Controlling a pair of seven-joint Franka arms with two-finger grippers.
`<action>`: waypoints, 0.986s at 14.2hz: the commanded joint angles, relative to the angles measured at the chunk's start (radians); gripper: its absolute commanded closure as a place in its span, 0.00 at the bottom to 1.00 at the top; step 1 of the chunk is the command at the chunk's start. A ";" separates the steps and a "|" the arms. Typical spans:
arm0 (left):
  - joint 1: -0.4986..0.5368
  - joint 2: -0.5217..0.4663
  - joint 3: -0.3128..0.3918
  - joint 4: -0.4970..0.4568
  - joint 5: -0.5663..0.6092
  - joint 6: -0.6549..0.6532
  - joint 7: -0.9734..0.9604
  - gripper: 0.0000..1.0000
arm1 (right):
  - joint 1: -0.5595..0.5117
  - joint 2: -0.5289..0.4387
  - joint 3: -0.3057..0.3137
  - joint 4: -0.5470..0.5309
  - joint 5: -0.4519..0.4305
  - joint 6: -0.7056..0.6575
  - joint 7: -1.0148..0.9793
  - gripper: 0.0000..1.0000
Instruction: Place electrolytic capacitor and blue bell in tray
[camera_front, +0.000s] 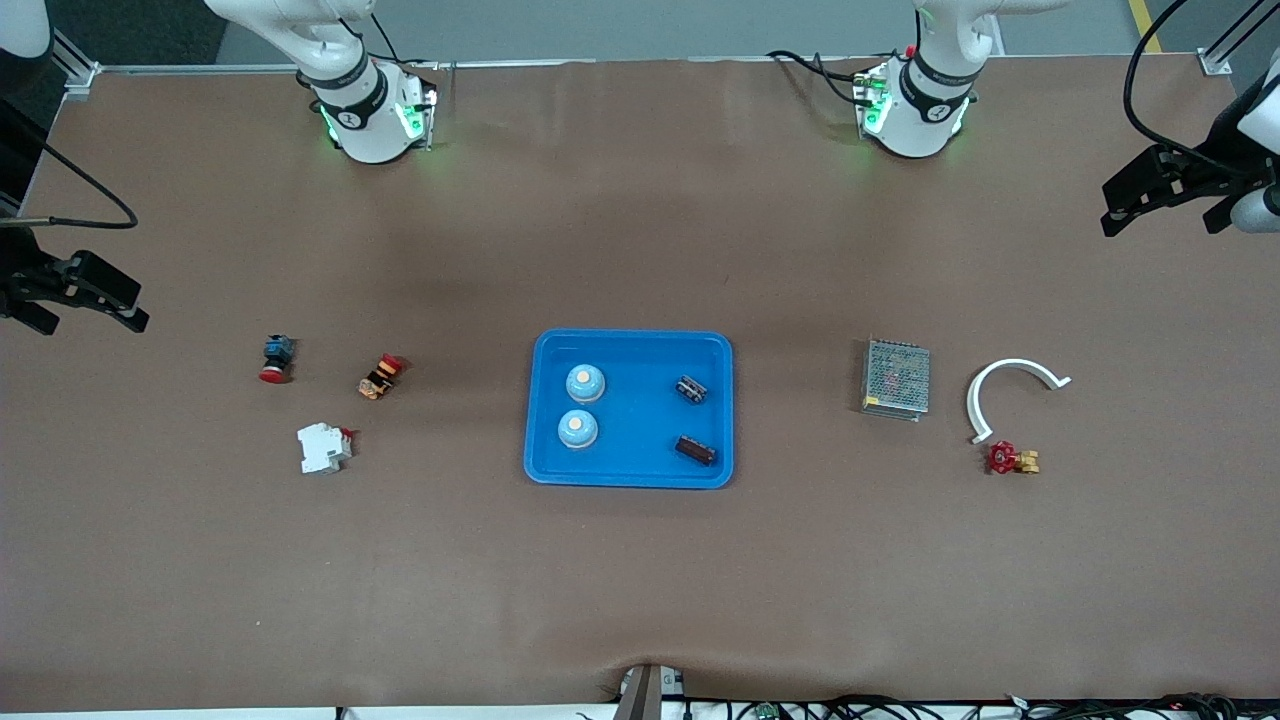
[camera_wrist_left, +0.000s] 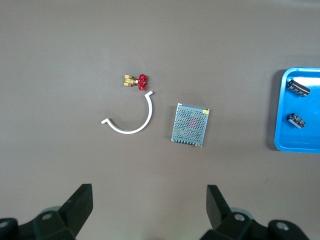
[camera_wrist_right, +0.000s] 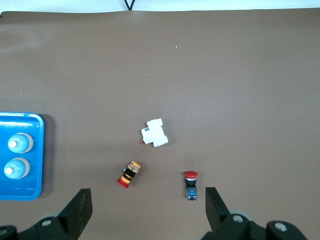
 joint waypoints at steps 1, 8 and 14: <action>0.009 -0.008 -0.002 0.006 -0.020 -0.018 -0.020 0.00 | 0.001 -0.015 0.004 -0.010 -0.007 -0.003 0.011 0.00; 0.003 -0.001 -0.007 0.006 -0.032 -0.018 -0.068 0.00 | 0.003 -0.015 0.004 -0.010 -0.007 -0.003 0.011 0.00; 0.007 0.002 -0.008 0.010 -0.032 -0.018 -0.057 0.00 | 0.006 -0.014 0.005 -0.010 -0.007 -0.005 0.011 0.00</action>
